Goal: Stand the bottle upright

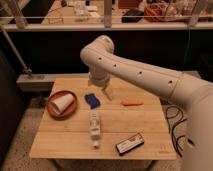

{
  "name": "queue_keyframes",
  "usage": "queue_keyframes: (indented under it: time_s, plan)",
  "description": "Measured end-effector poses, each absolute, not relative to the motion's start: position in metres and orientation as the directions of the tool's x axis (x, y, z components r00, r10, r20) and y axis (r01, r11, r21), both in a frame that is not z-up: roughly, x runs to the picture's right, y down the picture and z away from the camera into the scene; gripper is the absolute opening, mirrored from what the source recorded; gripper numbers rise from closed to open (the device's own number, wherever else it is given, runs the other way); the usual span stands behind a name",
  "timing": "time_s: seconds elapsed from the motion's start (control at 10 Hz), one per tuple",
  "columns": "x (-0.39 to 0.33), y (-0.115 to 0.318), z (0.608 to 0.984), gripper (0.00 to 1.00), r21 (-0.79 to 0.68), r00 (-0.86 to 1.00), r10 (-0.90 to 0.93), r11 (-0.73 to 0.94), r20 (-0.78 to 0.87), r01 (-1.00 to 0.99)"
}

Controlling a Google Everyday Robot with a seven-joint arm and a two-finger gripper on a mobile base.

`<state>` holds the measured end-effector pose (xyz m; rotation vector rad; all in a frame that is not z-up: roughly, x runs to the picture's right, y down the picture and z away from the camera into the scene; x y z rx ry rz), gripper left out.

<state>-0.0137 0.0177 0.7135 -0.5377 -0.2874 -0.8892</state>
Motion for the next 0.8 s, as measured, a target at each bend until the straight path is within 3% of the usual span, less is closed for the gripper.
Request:
queue_keyframes:
  time_s: [0.4,0.8]
  plan:
    - [-0.036,0.083,0.727,0.80,-0.122,0.318,-0.738,0.308,0.595,0.944]
    - [-0.045,0.149,0.751,0.80,-0.043,0.171,-0.712,0.194,0.681,0.980]
